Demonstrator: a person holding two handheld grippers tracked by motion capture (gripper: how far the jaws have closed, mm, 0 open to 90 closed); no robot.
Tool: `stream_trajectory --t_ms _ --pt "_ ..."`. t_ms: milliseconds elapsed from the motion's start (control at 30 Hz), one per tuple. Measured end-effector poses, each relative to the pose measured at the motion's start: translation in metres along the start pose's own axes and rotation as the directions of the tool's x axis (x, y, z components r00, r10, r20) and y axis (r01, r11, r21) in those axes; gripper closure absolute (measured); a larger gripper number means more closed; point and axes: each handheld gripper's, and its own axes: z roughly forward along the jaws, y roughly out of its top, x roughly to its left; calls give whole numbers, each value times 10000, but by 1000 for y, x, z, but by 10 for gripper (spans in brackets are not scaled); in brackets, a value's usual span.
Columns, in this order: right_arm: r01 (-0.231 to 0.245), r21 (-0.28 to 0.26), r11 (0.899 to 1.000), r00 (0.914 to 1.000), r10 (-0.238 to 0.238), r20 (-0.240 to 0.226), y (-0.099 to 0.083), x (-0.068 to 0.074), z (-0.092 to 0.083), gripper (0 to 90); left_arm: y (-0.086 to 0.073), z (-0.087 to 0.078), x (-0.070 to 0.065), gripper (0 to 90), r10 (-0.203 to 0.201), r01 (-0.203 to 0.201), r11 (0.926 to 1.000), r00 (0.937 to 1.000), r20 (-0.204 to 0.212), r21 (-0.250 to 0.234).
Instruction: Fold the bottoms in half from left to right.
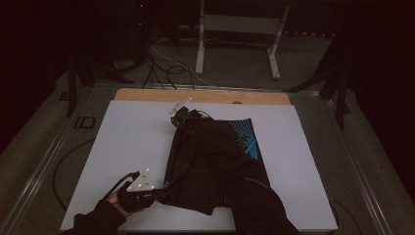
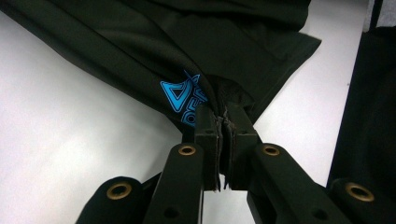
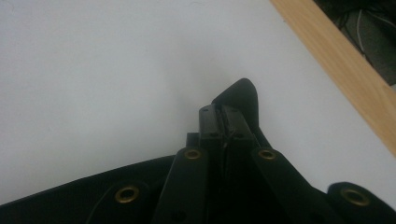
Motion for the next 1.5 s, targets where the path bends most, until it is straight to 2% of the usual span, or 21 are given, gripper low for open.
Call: stream_trajectory --t_ms 400,467,533,1067,1433,1500 --pt "-183 -212 9996 9998 184 84 -7 -10 -17 889 20 7 -6 864 366 -363 9993 9991 206 -111" --pt "-76 -214 9997 9999 78 81 -9 -13 -21 889 23 7 -7 864 420 -417 9990 9988 243 -137" --pt "-98 -236 9997 9999 100 91 -10 -15 -24 890 27 8 -8 864 337 -330 9992 9989 320 -238" --pt "-153 -524 9985 9997 163 194 -23 -26 -46 890 46 19 -15 864 615 -583 9971 9960 648 -497" --pt "-165 -597 9981 9987 193 473 -33 -34 -62 889 61 24 -20 864 808 -747 9948 9927 893 -696" --pt "-280 -621 9977 9981 313 526 -35 -34 -64 889 63 26 -20 864 807 -740 9946 9922 945 -721"
